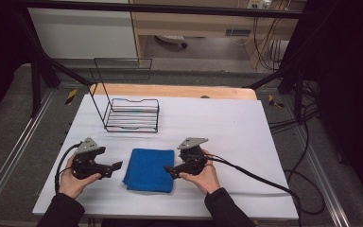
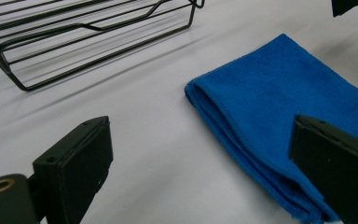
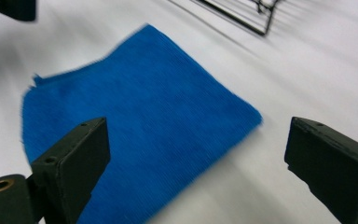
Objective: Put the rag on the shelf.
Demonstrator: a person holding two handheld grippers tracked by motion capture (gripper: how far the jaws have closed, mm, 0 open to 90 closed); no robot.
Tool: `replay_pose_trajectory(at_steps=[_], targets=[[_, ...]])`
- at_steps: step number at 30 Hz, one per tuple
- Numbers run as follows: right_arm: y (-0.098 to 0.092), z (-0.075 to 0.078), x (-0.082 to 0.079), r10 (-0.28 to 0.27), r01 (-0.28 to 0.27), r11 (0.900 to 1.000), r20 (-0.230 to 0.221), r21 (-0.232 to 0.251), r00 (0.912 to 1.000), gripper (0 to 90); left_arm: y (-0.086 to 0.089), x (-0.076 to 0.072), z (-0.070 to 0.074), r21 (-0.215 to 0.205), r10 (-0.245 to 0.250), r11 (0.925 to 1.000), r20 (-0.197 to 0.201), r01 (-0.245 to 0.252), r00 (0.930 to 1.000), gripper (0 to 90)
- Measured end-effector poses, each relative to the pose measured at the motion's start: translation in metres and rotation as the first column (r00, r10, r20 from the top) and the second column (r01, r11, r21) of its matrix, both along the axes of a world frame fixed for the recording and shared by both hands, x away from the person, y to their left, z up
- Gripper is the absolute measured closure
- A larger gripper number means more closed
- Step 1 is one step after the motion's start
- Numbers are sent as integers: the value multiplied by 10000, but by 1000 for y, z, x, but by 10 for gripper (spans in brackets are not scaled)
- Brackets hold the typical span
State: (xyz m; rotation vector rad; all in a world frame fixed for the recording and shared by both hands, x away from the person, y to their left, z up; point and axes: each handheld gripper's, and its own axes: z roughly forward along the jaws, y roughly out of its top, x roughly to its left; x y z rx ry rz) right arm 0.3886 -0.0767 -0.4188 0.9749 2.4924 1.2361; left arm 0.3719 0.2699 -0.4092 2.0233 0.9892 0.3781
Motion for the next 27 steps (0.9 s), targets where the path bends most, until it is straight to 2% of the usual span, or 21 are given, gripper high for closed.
replay_pose_trajectory(at_steps=[7,12,16,20,24,27], targets=[[-25,-7,-2,-511,510,9987,56,48,9987,39,-12,17,5,54,50,10000,-170,-49,9998,86],[-36,-8,-5,-802,802,9966,22,210,9968,35,-26,30,6,213,61,9998,-260,-56,9996,112],[-40,-9,-5,-938,938,9952,-28,293,9956,35,-35,39,1,296,217,9994,-487,-202,9986,137],[-40,-10,-6,-933,934,9954,-63,224,9956,33,-41,47,-3,460,448,9980,-513,-425,9977,178],[-40,-11,-6,-869,870,9961,-75,140,9962,33,-43,54,-10,461,672,9969,-756,-639,9949,263],[-39,-11,-6,-848,849,9963,-59,157,9964,35,-44,57,-15,783,748,9946,-873,-680,9934,298]])
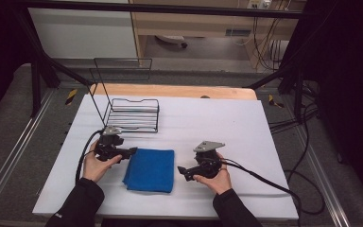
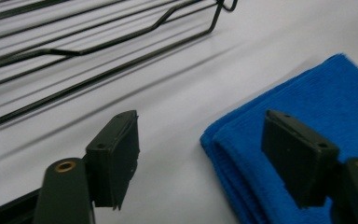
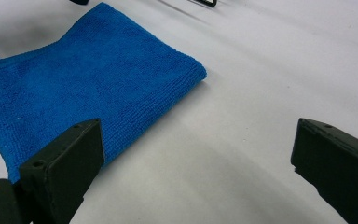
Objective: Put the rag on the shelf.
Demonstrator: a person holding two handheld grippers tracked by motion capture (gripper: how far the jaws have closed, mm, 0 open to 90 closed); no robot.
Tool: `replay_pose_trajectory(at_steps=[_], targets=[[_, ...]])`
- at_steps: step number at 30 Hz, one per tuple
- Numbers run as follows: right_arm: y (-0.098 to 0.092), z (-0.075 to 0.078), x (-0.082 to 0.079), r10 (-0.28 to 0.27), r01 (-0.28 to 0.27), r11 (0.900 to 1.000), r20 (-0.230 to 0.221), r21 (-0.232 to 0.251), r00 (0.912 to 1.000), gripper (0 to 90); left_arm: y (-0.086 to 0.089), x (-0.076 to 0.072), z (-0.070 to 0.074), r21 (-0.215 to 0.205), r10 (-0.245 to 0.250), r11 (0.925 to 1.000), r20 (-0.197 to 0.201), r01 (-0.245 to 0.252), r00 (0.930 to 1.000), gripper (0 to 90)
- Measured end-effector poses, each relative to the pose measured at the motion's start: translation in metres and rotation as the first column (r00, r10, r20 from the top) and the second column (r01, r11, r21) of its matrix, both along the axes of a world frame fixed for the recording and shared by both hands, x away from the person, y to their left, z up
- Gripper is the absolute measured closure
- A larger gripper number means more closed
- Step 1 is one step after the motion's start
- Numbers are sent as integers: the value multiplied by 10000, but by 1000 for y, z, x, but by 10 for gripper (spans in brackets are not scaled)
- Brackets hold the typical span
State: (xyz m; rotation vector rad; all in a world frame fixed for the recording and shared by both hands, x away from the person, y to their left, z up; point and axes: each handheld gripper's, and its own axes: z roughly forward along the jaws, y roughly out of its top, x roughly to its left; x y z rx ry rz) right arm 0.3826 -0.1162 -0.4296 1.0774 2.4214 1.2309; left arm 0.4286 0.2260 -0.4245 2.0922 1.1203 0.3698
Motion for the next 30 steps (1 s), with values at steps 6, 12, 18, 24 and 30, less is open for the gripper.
replay_pose_trajectory(at_steps=[6,12,18,24,30], targets=[[2,-3,0,-6,7,9999,-111,102,9999,40,-2,5,-7,76,14,10000,-266,-12,9996,414],[2,-3,0,24,-23,10000,-157,88,9999,42,-11,4,-11,-56,-410,9992,-573,407,9975,511],[1,0,-1,36,-35,9999,-42,158,10000,46,-15,3,-17,-77,-316,9995,-784,311,9964,597],[0,1,0,-5,6,9997,-34,250,10000,47,-17,2,-19,-80,-177,9998,-878,170,9960,631],[1,2,1,-1,4,9993,-80,361,10000,50,-18,2,-19,-266,-50,9996,-1030,23,9947,688]])
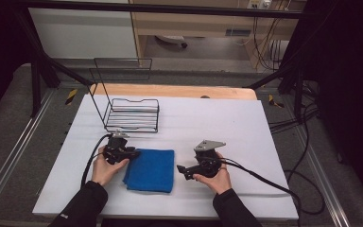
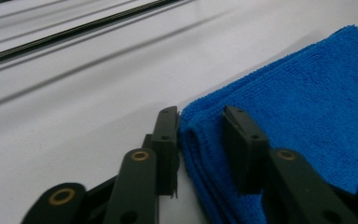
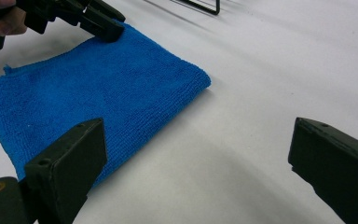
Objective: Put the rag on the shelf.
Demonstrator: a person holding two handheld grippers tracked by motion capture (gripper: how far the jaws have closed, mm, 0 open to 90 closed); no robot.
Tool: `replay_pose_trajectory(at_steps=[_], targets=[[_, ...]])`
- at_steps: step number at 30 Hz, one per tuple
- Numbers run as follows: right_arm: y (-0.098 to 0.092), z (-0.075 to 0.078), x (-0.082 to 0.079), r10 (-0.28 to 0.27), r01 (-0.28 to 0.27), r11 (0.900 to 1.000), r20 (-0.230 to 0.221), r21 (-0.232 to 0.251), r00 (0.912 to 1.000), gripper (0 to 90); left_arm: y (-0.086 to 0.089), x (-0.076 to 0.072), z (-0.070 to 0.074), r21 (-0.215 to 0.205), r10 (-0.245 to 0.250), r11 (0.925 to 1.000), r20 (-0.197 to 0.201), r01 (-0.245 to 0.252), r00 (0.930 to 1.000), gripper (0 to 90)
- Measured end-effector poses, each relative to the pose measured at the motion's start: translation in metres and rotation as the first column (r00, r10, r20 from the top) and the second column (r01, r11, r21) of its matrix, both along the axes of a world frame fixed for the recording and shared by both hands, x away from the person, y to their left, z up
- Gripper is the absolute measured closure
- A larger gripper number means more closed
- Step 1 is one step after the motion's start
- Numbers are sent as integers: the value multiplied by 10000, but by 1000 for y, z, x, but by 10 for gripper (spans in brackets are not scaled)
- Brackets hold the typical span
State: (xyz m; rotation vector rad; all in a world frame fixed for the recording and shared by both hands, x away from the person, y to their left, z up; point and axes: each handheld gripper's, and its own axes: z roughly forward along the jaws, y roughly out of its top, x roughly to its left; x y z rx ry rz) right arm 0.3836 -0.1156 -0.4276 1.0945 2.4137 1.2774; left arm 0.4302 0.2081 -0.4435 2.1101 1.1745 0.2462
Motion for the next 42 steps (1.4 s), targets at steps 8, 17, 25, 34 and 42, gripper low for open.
replay_pose_trajectory(at_steps=[8,17,25,34,42], targets=[[3,3,7,-281,278,9983,52,514,9996,43,0,-1,0,-116,35,9999,-60,-36,10000,820],[34,3,22,-309,308,9995,-82,-117,9995,73,0,-2,-2,-2,-108,9999,181,108,9998,824],[51,-5,42,-877,874,9961,-588,-86,9944,296,1,-2,-3,-110,-118,9999,211,121,9997,823],[55,-19,52,-863,838,9961,-1166,-260,9894,536,1,-3,-3,-76,-145,9999,250,147,9996,823],[55,-23,55,-786,758,9968,-1618,-238,9837,676,1,-3,-3,-111,-165,9998,257,168,9995,823]])
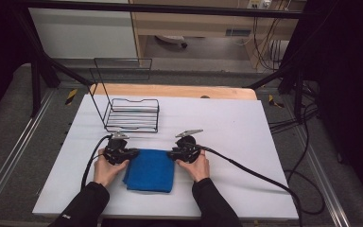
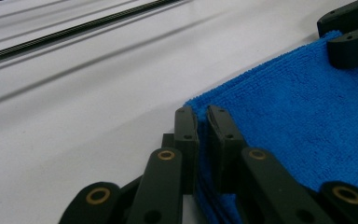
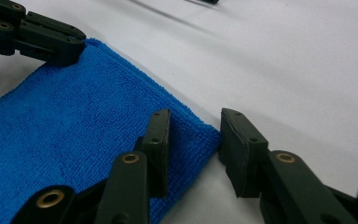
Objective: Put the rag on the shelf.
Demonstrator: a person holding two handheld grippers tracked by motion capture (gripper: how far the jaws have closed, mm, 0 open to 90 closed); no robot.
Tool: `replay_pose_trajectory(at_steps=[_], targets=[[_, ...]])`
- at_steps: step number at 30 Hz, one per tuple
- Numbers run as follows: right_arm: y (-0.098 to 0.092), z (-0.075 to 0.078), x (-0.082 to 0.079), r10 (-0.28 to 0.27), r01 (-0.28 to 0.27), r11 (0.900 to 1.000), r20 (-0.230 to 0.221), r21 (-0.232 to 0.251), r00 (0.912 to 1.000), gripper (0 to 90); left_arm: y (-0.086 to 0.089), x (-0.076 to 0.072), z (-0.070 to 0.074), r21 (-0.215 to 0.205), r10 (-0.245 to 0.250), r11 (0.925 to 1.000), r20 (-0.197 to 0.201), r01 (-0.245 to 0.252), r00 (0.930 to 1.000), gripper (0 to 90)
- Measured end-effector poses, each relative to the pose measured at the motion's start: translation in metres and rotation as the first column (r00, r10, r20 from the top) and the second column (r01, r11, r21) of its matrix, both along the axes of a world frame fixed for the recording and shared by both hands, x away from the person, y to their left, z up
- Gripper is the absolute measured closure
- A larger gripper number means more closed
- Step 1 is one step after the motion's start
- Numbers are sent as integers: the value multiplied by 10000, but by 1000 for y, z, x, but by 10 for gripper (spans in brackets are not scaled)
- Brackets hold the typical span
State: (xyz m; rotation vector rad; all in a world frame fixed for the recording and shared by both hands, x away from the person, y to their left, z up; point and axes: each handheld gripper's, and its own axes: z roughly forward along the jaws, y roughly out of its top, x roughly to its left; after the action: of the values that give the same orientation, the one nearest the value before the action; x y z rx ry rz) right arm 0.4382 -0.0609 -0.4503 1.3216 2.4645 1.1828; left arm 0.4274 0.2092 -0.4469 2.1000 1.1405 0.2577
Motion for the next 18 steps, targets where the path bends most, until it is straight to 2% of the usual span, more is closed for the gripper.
replay_pose_trajectory(at_steps=[7,14,18], targets=[[0,-1,2,66,-44,9993,-600,367,9982,805,1,0,0,-109,38,9999,-35,-39,10000,836],[0,1,0,20,1,9989,-461,468,9989,846,5,1,0,-530,129,9985,-263,-143,9996,860],[-1,6,-4,107,-93,9984,-251,566,9996,850,7,-1,4,-687,81,9976,-126,-89,9999,864]])
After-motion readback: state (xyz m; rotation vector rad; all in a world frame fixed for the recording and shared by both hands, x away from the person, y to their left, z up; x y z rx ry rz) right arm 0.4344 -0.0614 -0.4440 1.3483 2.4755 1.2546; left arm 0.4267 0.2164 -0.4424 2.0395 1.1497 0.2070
